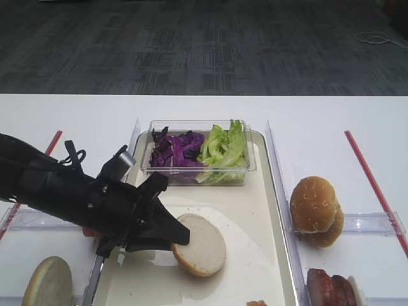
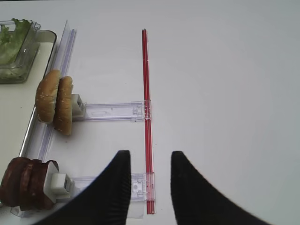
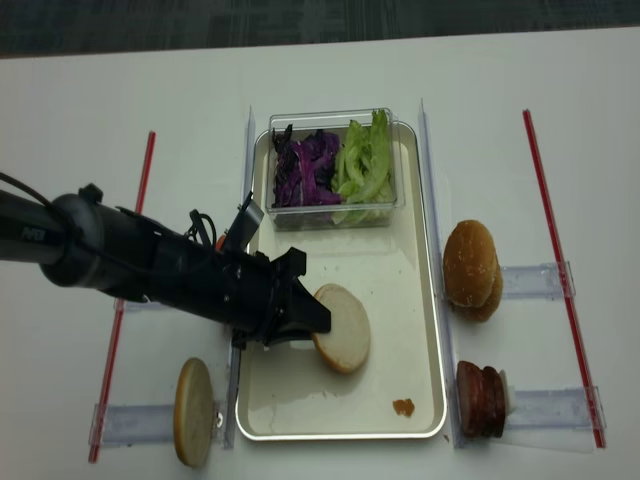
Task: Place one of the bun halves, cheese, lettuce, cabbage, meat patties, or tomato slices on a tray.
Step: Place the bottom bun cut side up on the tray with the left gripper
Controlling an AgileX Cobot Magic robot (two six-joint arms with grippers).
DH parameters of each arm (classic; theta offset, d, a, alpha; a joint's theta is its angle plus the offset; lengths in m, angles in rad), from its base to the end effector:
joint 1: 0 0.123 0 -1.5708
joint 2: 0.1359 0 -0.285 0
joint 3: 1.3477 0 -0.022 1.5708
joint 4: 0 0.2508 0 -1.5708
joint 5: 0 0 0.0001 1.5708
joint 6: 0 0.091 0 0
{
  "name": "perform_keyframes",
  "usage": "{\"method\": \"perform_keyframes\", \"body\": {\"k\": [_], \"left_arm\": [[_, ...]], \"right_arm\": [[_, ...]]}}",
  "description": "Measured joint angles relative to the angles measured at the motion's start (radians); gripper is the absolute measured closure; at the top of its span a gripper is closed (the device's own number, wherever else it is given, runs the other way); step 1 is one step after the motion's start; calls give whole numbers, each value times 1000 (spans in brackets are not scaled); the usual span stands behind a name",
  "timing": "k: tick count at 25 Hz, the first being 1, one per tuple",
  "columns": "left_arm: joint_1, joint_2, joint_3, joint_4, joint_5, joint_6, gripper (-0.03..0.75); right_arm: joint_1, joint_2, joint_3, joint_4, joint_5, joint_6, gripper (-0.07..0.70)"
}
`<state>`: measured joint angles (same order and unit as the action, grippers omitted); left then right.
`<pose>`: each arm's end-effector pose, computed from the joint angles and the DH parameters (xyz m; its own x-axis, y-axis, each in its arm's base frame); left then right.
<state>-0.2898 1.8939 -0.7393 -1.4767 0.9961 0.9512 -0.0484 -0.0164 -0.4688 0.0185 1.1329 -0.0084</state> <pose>0.2505 -0.1541 0.1227 -0.9985 0.0496 0.0217 0.0070 0.5146 -0.8574 -0.0070 0.0019 0.2629 -0.5310 0.0252 -0.8470 0.0339 0.9994 0.0084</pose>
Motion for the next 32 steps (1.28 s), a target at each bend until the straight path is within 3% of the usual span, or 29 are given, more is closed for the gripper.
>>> {"method": "perform_keyframes", "body": {"k": [11, 24, 32], "left_arm": [[0, 1, 0, -2, 0, -2, 610], [0, 1, 0, -6, -2, -25, 470], [0, 1, 0, -9, -2, -52, 457]], "right_arm": [[0, 0, 0, 0, 0, 0, 386], [0, 0, 0, 0, 0, 0, 386], [0, 0, 0, 0, 0, 0, 386]]}}
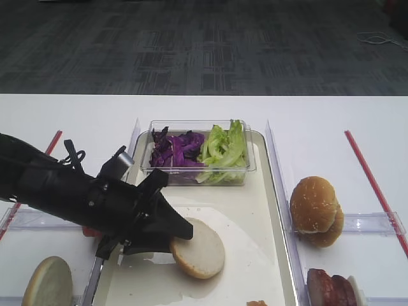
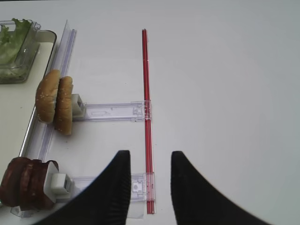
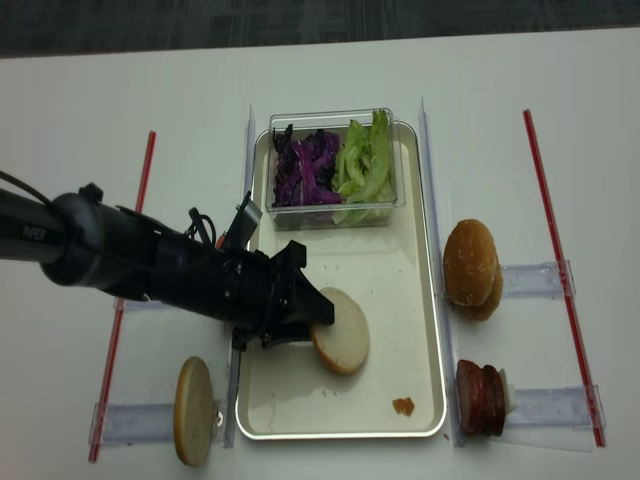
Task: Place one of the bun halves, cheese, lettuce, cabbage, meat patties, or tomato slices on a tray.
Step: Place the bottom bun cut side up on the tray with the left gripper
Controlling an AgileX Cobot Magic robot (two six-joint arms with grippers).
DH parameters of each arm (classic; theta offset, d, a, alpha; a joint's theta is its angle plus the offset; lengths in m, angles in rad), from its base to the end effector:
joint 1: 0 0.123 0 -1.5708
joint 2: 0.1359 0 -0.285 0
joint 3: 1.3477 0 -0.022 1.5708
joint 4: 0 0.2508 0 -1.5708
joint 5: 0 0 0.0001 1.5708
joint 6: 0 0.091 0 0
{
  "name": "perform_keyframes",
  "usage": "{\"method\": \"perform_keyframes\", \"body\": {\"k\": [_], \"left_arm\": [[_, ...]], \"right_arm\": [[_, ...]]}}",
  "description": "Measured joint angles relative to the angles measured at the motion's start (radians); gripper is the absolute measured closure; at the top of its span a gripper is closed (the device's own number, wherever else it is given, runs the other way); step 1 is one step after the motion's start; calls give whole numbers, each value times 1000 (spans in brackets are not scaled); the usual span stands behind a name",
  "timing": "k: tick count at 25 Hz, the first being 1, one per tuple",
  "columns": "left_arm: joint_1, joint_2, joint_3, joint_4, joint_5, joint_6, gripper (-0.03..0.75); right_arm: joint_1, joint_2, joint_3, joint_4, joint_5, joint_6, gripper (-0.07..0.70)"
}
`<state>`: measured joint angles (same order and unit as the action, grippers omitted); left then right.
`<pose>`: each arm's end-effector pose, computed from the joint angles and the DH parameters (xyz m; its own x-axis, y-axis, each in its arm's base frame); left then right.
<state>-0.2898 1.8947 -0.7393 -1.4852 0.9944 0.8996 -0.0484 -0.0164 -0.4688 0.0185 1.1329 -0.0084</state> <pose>0.2511 -0.1543 0.1227 -0.9976 0.0149 0.0672 -0.0500 0.5141 -0.8563 -0.0070 0.0019 0.2629 -0.5310 0.0252 -0.8470 0.0339 0.9994 0.0084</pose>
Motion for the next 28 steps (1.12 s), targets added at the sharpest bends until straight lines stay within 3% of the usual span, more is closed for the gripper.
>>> {"method": "perform_keyframes", "body": {"k": [28], "left_arm": [[0, -8, -28, 74, -9, -72, 455]], "right_arm": [[0, 0, 0, 0, 0, 8, 386]]}}
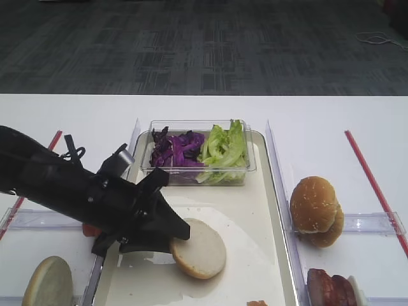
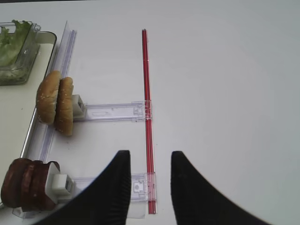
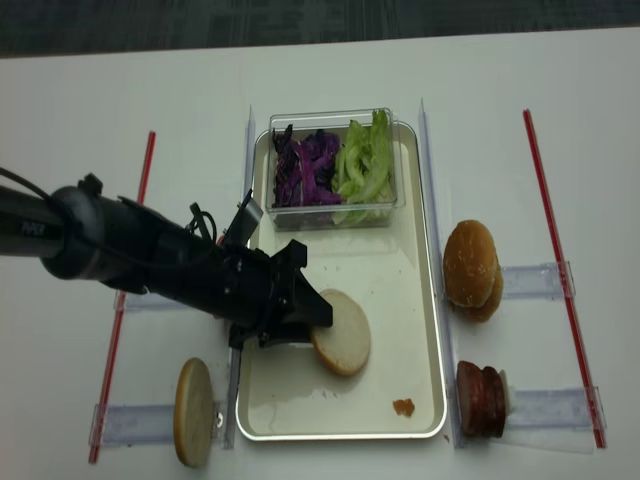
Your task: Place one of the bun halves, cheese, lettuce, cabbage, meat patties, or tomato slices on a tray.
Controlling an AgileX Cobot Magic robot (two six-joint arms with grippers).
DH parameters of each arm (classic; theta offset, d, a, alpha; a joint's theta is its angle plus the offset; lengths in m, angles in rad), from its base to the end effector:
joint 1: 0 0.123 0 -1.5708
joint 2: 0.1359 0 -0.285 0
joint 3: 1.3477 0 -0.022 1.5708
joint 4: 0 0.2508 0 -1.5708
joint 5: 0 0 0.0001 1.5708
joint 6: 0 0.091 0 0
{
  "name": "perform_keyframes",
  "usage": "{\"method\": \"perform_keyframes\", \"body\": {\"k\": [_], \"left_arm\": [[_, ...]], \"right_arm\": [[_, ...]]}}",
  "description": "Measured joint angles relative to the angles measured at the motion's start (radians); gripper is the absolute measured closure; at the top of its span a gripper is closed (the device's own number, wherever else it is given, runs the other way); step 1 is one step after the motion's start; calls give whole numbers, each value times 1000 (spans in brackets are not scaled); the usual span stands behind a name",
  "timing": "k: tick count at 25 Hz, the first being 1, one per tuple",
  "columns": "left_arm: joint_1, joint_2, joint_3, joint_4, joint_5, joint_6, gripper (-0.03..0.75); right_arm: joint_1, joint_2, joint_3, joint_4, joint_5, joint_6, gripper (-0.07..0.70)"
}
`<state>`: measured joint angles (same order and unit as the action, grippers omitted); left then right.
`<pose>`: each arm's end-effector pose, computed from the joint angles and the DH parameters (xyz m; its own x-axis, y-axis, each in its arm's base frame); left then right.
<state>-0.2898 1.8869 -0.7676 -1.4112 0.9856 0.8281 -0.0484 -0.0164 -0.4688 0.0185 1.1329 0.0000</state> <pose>0.2540 -0.1540 0.1261 -0.9962 0.0344 0.0803 -0.0486 0.5459 -0.8365 -0.0070 0.0019 0.2629 -0.5307 0.0336 -0.8469 0.0384 0.9991 0.0155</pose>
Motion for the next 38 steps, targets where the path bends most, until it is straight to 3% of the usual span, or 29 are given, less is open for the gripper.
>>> {"method": "perform_keyframes", "body": {"k": [11, 23, 32, 38], "left_arm": [[0, -46, -11, 97, -36, -65, 455], [0, -148, -95, 362, -35, -297, 454], [0, -250, -206, 613, 62, -522, 454], [0, -268, -314, 783, 188, -663, 454]], "right_arm": [[0, 0, 0, 0, 0, 0, 386], [0, 0, 0, 0, 0, 0, 386], [0, 0, 0, 0, 0, 0, 386], [0, 0, 0, 0, 0, 0, 386]]}}
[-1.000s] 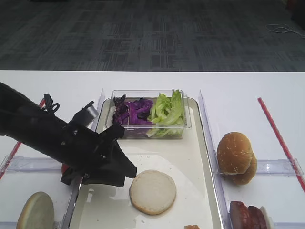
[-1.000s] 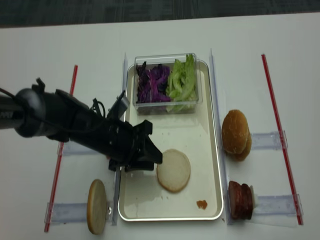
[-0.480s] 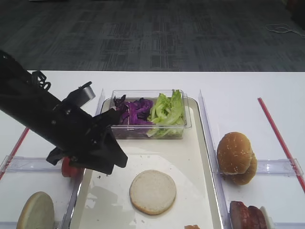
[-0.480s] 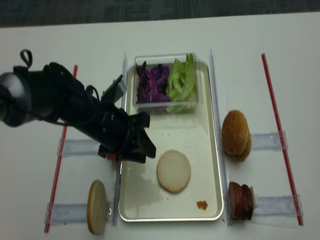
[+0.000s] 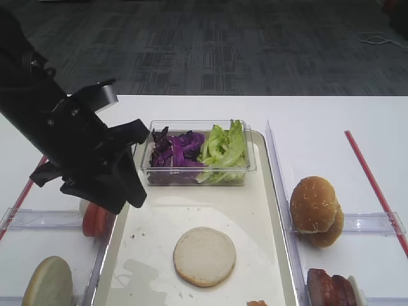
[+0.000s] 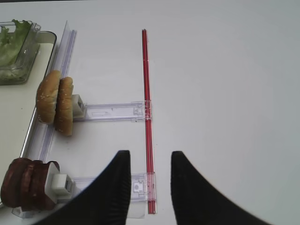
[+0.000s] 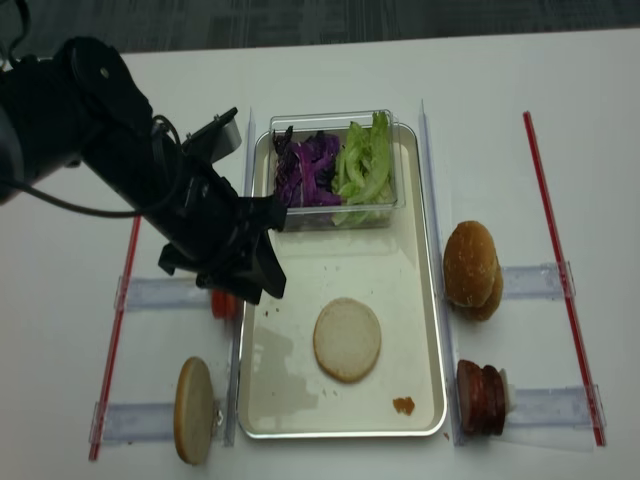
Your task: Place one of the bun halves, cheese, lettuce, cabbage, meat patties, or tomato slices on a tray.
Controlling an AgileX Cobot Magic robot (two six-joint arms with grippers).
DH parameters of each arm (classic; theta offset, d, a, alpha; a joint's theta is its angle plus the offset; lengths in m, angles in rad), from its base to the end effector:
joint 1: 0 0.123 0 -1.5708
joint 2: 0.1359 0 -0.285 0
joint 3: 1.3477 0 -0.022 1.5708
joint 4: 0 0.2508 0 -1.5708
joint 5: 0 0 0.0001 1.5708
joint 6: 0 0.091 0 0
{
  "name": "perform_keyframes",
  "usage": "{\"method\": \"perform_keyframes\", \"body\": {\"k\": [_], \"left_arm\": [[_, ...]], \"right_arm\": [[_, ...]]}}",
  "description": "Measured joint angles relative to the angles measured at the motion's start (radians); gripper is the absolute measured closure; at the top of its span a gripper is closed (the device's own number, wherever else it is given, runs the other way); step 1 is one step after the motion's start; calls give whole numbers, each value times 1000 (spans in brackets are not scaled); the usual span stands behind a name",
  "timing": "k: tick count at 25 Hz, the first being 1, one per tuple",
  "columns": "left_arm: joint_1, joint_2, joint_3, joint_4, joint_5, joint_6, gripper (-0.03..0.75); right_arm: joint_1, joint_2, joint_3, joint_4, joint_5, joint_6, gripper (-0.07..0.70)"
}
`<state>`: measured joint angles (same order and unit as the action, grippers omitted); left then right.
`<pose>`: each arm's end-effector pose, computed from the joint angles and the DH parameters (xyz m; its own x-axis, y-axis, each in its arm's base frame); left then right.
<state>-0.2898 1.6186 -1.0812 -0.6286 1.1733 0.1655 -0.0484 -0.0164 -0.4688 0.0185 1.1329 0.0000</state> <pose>0.2634 -0.1300 0.2375 -0.9799 0.1970 0.0305 0.1494 0.8271 -0.5418 -0.0070 0.0019 0.2629 -0.5307 0.0336 -0.8469 0.0384 0.9991 0.0155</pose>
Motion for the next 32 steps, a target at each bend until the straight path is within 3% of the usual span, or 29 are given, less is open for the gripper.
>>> {"method": "perform_keyframes", "body": {"k": [13, 24, 32], "left_arm": [[0, -31, -186, 264, 40, -198, 439], [0, -97, -187, 513, 46, -279, 430], [55, -179, -78, 585, 50, -289, 427]], "right_arm": [[0, 0, 0, 0, 0, 0, 386], [0, 0, 0, 0, 0, 0, 386], [0, 0, 0, 0, 0, 0, 386]]}}
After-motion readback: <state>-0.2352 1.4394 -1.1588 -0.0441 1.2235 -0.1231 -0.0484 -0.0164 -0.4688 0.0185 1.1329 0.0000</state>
